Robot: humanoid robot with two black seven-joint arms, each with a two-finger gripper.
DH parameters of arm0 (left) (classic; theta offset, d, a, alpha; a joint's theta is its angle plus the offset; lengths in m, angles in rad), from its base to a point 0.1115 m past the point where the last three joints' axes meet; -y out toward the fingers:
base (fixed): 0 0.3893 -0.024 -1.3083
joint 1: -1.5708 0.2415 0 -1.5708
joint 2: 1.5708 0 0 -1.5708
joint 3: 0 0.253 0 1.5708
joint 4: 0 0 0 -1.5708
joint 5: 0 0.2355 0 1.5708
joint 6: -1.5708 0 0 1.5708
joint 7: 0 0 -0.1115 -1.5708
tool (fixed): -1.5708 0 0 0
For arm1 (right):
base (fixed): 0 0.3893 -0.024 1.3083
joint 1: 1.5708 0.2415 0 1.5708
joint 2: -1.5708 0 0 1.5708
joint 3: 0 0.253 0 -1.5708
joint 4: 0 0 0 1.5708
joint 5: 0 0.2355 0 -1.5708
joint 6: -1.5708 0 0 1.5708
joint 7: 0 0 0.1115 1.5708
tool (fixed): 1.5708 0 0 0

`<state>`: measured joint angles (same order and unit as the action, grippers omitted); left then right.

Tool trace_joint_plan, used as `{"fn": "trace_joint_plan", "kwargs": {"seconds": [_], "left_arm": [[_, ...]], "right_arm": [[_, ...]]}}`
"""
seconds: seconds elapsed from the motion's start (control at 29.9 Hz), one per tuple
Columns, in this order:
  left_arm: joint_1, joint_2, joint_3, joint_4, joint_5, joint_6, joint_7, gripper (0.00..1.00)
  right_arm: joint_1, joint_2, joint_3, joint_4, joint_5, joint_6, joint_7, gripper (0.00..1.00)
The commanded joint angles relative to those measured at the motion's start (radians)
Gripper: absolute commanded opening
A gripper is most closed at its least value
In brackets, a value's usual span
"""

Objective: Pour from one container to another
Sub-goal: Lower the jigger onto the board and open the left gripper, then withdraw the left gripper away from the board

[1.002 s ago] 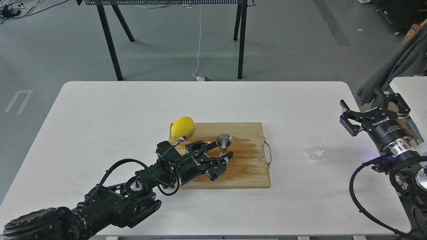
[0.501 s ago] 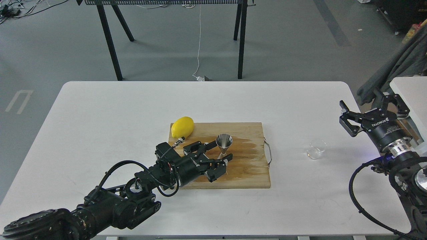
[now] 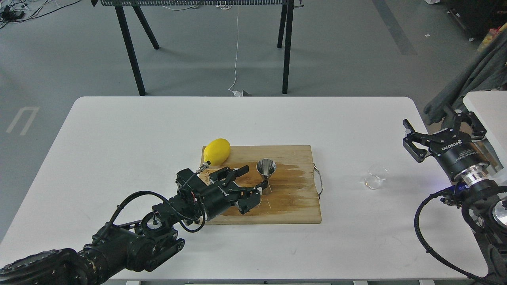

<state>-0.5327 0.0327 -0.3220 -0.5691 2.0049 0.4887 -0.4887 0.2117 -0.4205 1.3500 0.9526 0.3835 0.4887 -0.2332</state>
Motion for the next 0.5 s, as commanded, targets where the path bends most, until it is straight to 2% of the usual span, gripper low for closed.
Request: {"fn": "trace_joint_plan", "kwargs": {"seconds": [0.0, 0.23, 0.3, 0.47], "left_arm": [[0.011, 0.010, 0.003, -0.003, 0.000, 0.000, 0.000, 0.83], [0.030, 0.029, -0.002, -0.014, -0.001, 0.000, 0.000, 0.97], [0.030, 0.082, -0.005, -0.037, -0.011, 0.000, 0.000, 0.98], [0.028, 0.266, 0.001, -0.179, -0.177, 0.000, 0.000, 0.97]], "right_arm": [[-0.001, 0.000, 0.000, 0.000, 0.000, 0.000, 0.000, 0.99], [-0.001, 0.000, 0.000, 0.000, 0.000, 0.000, 0.000, 0.99], [-0.001, 0.000, 0.000, 0.000, 0.000, 0.000, 0.000, 0.99], [0.000, 0.000, 0.000, 0.000, 0.000, 0.000, 0.000, 0.99]]}}
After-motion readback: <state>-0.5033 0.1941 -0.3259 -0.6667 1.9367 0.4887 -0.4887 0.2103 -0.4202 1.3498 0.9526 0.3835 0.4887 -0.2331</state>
